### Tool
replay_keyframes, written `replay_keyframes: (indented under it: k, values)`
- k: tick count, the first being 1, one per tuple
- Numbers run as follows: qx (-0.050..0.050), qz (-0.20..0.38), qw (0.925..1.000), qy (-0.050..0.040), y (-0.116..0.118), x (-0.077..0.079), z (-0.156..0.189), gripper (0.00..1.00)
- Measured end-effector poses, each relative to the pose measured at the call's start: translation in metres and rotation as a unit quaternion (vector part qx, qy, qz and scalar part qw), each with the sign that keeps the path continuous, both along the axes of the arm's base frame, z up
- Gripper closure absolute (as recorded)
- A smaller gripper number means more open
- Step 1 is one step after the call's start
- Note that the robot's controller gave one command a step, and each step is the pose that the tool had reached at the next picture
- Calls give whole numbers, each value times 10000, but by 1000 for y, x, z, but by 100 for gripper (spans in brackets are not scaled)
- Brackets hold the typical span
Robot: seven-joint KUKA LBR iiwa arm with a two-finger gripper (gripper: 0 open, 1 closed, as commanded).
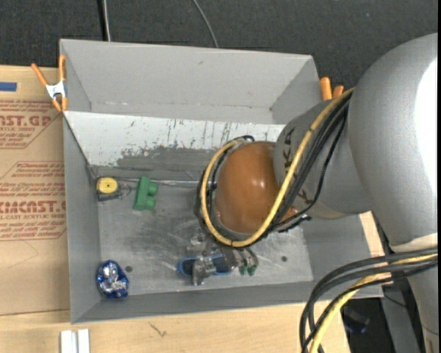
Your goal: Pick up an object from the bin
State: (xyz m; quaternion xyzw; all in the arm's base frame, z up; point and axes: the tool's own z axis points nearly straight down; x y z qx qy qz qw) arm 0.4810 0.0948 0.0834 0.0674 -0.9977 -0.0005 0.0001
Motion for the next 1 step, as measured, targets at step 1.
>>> replay_keyframes:
  k: [1]
  values:
    - [1,87,9999,-58,-5,36,174,100]
